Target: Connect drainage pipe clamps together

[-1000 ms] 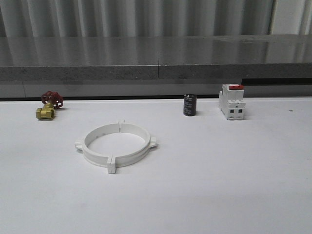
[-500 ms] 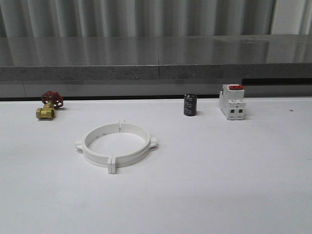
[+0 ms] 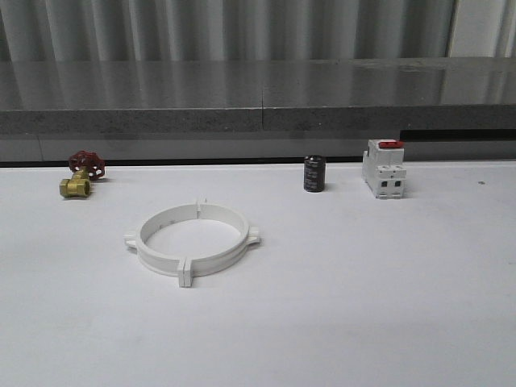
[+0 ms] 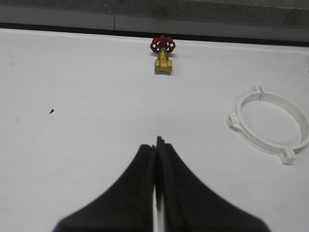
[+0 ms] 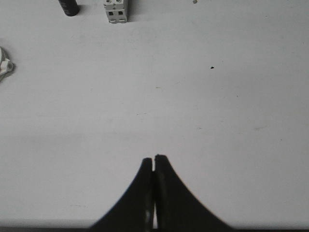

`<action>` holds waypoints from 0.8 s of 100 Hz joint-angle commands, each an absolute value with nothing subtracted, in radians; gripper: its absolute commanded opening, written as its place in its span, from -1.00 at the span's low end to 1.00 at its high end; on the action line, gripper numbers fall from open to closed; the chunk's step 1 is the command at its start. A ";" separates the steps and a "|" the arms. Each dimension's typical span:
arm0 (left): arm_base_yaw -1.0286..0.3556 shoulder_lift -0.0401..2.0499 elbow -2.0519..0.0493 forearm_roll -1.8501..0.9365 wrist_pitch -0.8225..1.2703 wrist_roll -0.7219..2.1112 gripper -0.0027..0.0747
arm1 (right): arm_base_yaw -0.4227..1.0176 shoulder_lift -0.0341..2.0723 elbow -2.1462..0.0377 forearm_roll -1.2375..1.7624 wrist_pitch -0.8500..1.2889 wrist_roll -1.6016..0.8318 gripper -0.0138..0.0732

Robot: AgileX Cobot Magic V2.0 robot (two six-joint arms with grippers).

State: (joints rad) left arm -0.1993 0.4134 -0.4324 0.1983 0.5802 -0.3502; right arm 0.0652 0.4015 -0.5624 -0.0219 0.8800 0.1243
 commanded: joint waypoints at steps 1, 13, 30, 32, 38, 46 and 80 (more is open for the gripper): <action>-0.198 0.418 -0.457 0.203 0.505 -0.349 -0.98 | 0.060 0.406 -0.585 -0.026 0.800 0.112 -0.84; -0.198 0.418 -0.457 0.203 0.505 -0.349 -0.99 | 0.060 0.357 -0.528 -0.030 0.674 0.111 -0.84; -0.198 0.418 -0.457 0.203 0.505 -0.349 -0.98 | 0.060 0.224 -0.359 -0.030 0.392 0.110 -0.84; -0.198 0.418 -0.457 0.203 0.505 -0.349 -0.98 | 0.060 0.206 -0.335 -0.030 0.357 0.110 -0.84; -0.198 0.418 -0.457 0.203 0.505 -0.349 -0.99 | 0.060 0.157 -0.267 -0.030 0.256 0.110 -0.84; -0.198 0.418 -0.457 0.203 0.505 -0.349 -0.99 | 0.060 0.102 -0.190 -0.030 0.152 0.110 -0.84; -0.198 0.418 -0.457 0.203 0.505 -0.349 -0.98 | 0.058 -0.030 0.009 -0.030 -0.059 0.110 -0.84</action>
State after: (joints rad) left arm -0.1993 0.4134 -0.4324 0.1983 0.5786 -0.3502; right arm 0.0652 -0.0084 0.0201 -0.0219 0.0569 0.1201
